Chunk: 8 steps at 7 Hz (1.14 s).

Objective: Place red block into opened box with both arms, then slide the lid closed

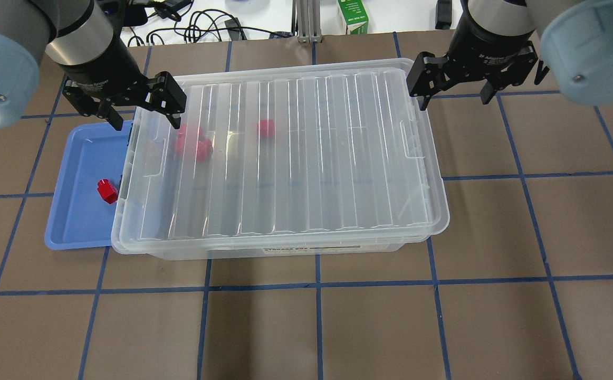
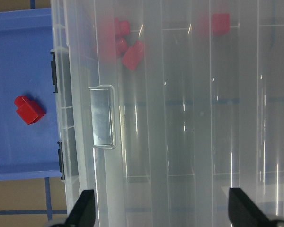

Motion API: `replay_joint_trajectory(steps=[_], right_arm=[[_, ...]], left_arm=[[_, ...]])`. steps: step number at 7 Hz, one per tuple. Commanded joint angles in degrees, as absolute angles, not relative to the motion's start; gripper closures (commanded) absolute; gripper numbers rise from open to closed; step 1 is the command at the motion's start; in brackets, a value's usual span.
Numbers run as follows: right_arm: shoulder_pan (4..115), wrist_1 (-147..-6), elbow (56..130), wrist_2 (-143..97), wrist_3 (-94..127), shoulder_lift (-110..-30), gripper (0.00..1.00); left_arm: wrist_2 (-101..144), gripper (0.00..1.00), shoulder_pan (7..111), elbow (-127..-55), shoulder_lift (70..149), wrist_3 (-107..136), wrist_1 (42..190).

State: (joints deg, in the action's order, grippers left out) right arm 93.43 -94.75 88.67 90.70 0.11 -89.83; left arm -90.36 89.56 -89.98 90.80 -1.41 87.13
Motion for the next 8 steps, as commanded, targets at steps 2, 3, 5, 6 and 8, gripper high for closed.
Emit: replay_joint_trajectory(steps=[2,3,5,6,8], right_arm=[[93.4,-94.7,88.7,90.7,0.0,-89.8,0.0],[93.4,-94.7,88.7,90.7,-0.2,-89.7,0.0],[90.9,-95.2,88.8,90.8,-3.8,-89.0,0.0],[88.4,-94.8,89.6,90.4,-6.5,-88.6,0.0],[87.5,-106.3,99.5,90.6,-7.1,-86.2,0.0]], left_arm=[[-90.4,0.0,89.6,-90.1,90.9,-1.4,87.1],[-90.4,0.0,89.6,-90.1,90.7,-1.4,87.1],[-90.3,0.0,89.6,-90.2,90.7,-1.4,87.1],[-90.4,0.0,89.6,-90.2,90.7,-1.4,87.1],[-90.4,0.0,89.6,-90.2,90.5,-1.4,87.1]])
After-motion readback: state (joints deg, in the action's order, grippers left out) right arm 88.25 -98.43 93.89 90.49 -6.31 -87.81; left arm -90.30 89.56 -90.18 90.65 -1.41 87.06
